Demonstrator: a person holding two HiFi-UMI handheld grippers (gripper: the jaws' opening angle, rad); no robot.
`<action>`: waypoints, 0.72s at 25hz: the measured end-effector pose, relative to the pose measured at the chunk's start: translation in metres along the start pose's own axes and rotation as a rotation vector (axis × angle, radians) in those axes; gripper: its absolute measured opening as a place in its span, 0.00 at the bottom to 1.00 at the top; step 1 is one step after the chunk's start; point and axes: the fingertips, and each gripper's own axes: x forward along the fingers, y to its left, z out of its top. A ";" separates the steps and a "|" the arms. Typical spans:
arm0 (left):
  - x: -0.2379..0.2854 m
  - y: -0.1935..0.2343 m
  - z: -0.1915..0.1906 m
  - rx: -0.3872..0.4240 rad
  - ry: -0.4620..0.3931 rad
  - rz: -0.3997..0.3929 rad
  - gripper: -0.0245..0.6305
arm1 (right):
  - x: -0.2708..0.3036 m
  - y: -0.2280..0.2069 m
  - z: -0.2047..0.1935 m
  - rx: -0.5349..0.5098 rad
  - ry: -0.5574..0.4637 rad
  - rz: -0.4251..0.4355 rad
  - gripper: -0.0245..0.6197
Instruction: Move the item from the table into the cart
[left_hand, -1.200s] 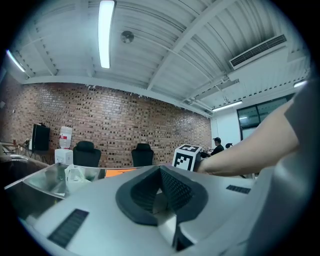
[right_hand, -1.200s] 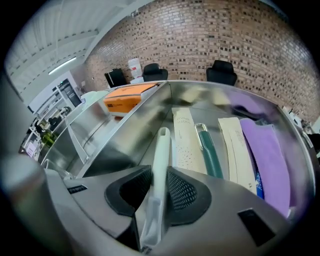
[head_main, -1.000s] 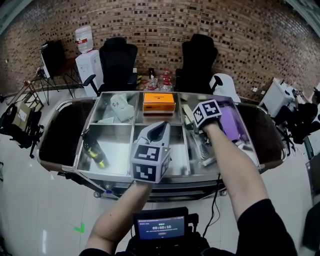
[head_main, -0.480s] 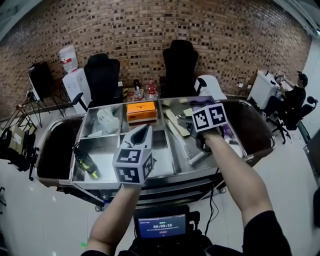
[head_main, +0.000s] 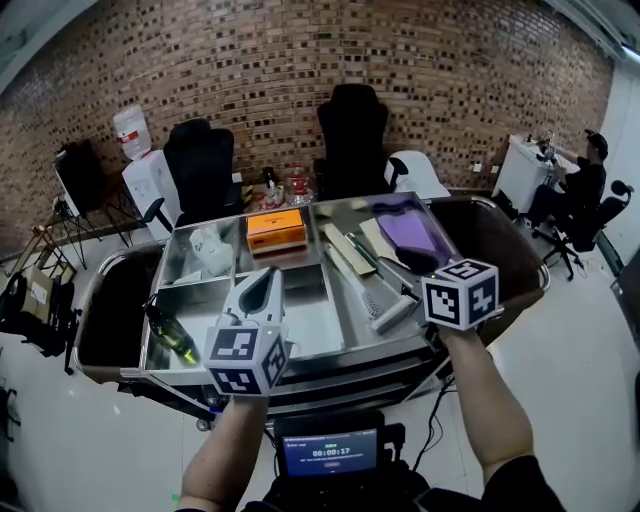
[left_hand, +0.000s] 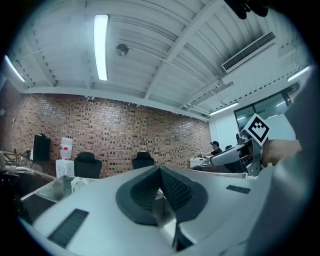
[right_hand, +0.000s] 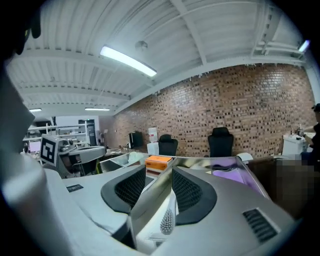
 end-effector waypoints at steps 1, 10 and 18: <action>-0.002 -0.002 0.000 -0.001 0.001 -0.010 0.04 | -0.008 0.003 -0.001 -0.014 -0.018 -0.005 0.28; -0.018 -0.007 -0.019 -0.025 0.027 -0.036 0.04 | -0.060 0.033 0.001 -0.085 -0.226 -0.050 0.28; -0.042 0.005 -0.019 -0.014 -0.054 0.062 0.04 | -0.078 0.029 -0.023 -0.065 -0.326 -0.149 0.06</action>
